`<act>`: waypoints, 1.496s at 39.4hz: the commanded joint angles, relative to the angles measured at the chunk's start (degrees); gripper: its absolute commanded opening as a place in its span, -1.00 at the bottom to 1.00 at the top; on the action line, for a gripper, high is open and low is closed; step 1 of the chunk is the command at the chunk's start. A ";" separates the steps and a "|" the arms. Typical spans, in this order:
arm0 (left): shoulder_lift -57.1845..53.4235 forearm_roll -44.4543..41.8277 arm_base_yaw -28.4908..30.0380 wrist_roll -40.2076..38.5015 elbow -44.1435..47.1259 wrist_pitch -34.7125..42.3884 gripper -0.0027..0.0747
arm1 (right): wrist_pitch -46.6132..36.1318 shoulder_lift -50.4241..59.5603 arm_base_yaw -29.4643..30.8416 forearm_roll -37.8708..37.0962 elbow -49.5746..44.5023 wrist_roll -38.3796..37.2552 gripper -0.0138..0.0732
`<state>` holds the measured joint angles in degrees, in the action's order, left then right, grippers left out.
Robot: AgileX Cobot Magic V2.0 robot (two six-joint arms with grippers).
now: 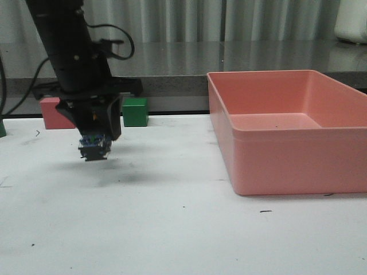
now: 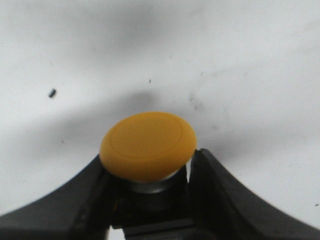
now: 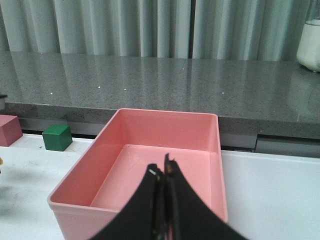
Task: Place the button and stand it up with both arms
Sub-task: 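Rotate the held button so the yellow cap points up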
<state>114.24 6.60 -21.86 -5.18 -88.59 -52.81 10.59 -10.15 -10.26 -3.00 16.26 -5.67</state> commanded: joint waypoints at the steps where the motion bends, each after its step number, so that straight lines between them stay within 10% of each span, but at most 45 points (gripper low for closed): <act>1: -10.12 -0.93 -0.39 1.71 4.62 11.65 -0.69 | -5.07 -0.56 0.37 -0.90 1.48 0.52 -0.82; 21: -34.83 -6.25 -0.39 2.95 44.70 69.39 -0.69 | -5.07 -0.56 0.37 -0.90 1.48 0.52 -0.82; 33: -30.57 -6.14 -0.29 3.19 60.74 103.57 -0.69 | -5.02 -0.56 0.37 -0.90 1.48 0.52 -0.82; 59: -8.88 -4.61 -0.29 7.56 61.40 123.54 -0.68 | -5.02 -0.56 0.37 -0.90 1.48 0.52 -0.82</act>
<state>106.45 1.11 -21.86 2.37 -26.31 63.79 10.59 -10.15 -10.26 -3.00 16.26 -5.67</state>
